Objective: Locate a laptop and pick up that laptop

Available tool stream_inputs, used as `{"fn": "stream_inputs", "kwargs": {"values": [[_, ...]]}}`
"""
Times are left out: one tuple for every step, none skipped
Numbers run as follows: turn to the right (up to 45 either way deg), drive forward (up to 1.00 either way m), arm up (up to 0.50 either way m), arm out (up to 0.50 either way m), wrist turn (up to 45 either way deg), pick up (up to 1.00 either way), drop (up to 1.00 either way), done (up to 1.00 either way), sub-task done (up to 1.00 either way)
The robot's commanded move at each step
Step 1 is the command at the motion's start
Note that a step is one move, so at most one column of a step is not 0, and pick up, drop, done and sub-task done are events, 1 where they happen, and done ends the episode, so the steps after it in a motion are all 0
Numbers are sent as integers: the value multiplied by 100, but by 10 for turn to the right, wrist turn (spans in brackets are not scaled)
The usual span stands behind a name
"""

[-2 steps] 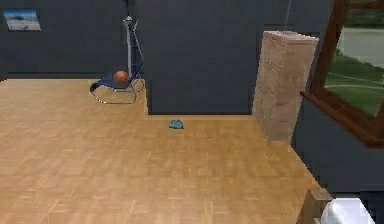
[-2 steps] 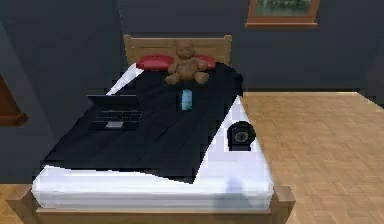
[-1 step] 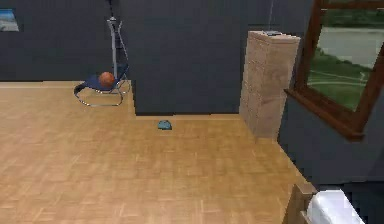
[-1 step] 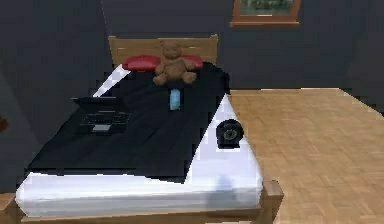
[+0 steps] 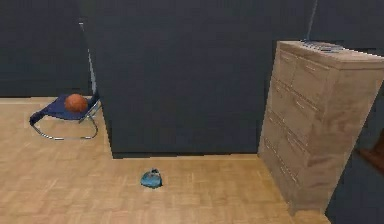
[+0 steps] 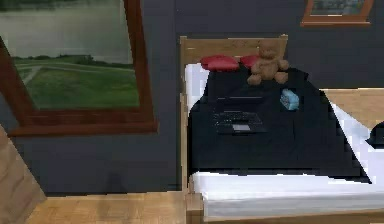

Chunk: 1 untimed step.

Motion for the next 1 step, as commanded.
{"fn": "stream_inputs", "kwargs": {"values": [[30,0,0,0,0,0,0,0,0]]}}
